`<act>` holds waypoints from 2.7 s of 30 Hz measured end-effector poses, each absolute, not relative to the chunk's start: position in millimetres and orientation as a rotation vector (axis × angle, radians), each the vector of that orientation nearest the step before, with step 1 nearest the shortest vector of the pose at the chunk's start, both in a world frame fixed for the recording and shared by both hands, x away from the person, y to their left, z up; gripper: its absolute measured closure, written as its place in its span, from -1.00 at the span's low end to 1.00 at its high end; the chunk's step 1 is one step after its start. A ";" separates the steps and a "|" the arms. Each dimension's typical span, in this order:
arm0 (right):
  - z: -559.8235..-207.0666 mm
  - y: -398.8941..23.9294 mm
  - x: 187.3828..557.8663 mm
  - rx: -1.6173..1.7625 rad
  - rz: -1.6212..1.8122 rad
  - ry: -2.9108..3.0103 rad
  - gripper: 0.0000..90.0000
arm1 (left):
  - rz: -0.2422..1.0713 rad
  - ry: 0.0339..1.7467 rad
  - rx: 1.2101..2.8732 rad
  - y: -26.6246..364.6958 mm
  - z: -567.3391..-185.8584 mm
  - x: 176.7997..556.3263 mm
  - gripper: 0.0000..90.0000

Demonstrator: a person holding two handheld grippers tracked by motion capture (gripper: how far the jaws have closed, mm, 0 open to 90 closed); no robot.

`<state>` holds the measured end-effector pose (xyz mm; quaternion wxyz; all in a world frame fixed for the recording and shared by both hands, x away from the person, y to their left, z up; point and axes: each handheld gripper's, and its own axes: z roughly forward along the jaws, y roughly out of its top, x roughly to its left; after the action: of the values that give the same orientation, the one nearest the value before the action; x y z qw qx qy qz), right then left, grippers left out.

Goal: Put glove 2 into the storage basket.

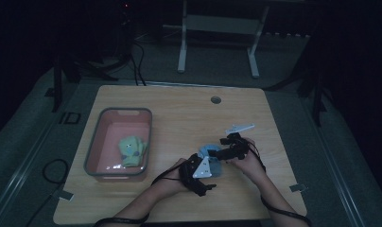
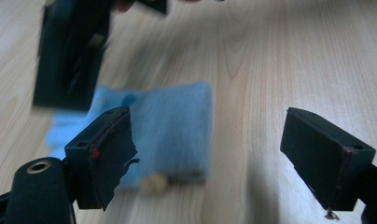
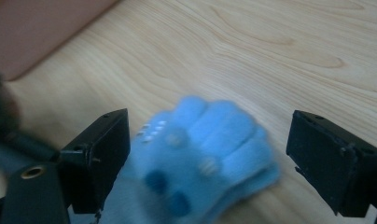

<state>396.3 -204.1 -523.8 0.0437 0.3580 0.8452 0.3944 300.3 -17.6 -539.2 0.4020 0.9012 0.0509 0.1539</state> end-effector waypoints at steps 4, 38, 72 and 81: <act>-533.1 -203.1 401.5 1.088 1.151 2.576 -0.38 | 0.391 0.110 2.291 -24.8 -543.4 305.6 -0.45; -550.9 -201.4 394.4 1.117 1.176 2.661 0.73 | 0.341 0.191 2.390 -24.9 -545.5 324.3 0.68; -455.7 -138.9 399.9 0.911 1.411 2.616 0.82 | 0.471 0.255 2.405 47.9 -455.4 317.8 0.69; -438.1 -111.6 400.8 0.846 1.419 2.642 0.83 | 0.494 0.288 2.402 70.5 -443.6 313.9 0.69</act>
<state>400.8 -111.6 -438.1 0.0128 0.2714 0.8478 0.4554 313.9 70.5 -443.6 0.3301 0.9183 0.1100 0.1888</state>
